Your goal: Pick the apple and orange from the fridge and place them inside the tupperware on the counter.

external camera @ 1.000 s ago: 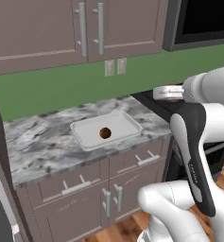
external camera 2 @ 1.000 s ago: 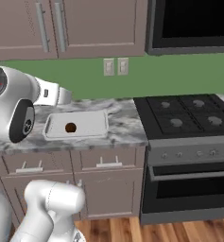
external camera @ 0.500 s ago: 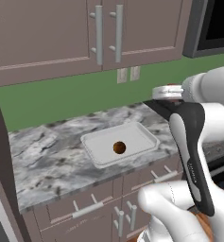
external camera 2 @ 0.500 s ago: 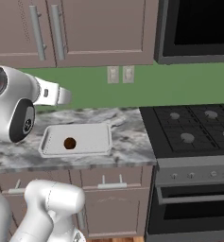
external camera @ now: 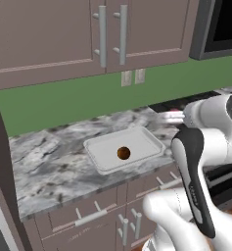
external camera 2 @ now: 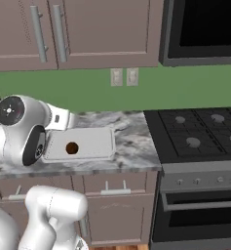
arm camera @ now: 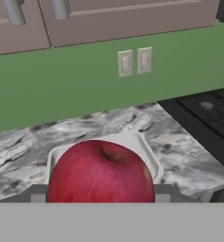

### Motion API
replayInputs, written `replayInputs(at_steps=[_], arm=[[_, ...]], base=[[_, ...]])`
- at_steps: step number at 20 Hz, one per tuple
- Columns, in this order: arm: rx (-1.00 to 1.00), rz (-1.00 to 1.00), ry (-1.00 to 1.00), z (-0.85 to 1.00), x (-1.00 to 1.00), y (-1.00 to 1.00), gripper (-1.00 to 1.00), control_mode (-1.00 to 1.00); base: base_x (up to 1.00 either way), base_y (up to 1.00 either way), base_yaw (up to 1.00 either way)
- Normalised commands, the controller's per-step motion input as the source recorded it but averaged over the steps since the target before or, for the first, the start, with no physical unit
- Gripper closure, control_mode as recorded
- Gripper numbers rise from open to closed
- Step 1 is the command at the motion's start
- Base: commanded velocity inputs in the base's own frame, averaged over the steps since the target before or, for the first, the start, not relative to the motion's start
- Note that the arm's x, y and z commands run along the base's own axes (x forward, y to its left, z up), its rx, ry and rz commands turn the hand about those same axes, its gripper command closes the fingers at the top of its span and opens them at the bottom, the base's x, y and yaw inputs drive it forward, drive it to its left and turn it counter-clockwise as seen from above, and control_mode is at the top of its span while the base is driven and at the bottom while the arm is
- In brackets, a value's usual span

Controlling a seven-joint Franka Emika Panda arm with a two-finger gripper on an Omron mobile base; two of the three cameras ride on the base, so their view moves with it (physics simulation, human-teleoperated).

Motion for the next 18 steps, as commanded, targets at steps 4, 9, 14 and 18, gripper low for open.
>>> replayInputs(at_steps=[4,9,14,18], arm=[[0.00,0.00,0.02,-0.73,0.44,-0.02,1.00,-1.00],[0.00,0.00,0.12,-0.55,0.62,0.00,1.00,-1.00],[0.00,0.00,0.32,-0.25,0.63,-0.02,1.00,-1.00],[0.00,0.00,0.18,-0.28,0.42,0.00,1.00,-1.00]], base=[[0.00,0.00,0.00],[0.00,0.00,0.00],[0.00,0.00,0.00],[0.00,0.00,0.00]])
